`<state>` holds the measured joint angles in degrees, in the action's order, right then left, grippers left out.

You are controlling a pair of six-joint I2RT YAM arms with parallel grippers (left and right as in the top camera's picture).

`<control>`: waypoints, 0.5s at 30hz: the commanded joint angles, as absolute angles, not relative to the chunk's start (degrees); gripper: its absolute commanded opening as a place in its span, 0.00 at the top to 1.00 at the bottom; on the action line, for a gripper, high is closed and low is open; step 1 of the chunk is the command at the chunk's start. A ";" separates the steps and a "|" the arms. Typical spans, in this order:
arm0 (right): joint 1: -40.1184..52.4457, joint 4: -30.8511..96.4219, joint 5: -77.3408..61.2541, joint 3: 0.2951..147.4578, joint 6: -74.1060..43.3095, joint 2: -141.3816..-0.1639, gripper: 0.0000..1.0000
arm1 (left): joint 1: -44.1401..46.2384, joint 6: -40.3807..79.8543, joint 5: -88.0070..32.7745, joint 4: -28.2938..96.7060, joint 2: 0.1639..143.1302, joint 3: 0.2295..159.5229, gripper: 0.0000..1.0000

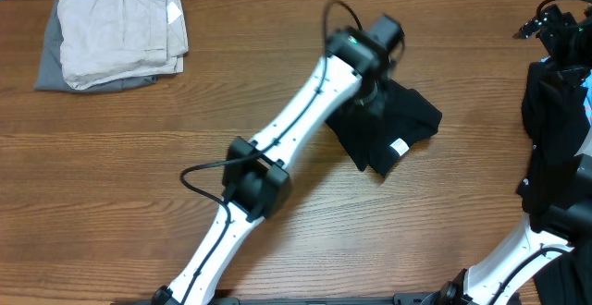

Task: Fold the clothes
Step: 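Reposition the left gripper and grasp the folded black shirt's edge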

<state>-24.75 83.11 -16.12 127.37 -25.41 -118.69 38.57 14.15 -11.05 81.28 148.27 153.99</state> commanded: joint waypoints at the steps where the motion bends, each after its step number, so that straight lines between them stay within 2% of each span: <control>1: -24.82 82.85 -15.92 127.79 -24.82 -118.30 0.00 | 32.73 6.87 -6.13 77.58 147.83 155.87 0.00; 4: -24.82 82.85 -15.92 127.79 -24.82 -118.30 0.00 | 27.22 -0.49 -13.23 72.29 147.87 154.30 0.00; 6: -24.82 82.85 -15.94 127.79 -24.82 -118.30 0.00 | 23.55 -6.50 -23.00 69.54 147.87 152.88 0.00; 9: -24.82 82.85 -15.92 127.79 -24.84 -118.30 0.00 | 19.31 -8.88 -31.88 66.17 147.89 150.26 0.00; 15: -24.82 82.85 -15.92 127.79 -24.82 -118.30 0.00 | 16.03 -16.23 -44.38 65.91 150.10 145.95 0.00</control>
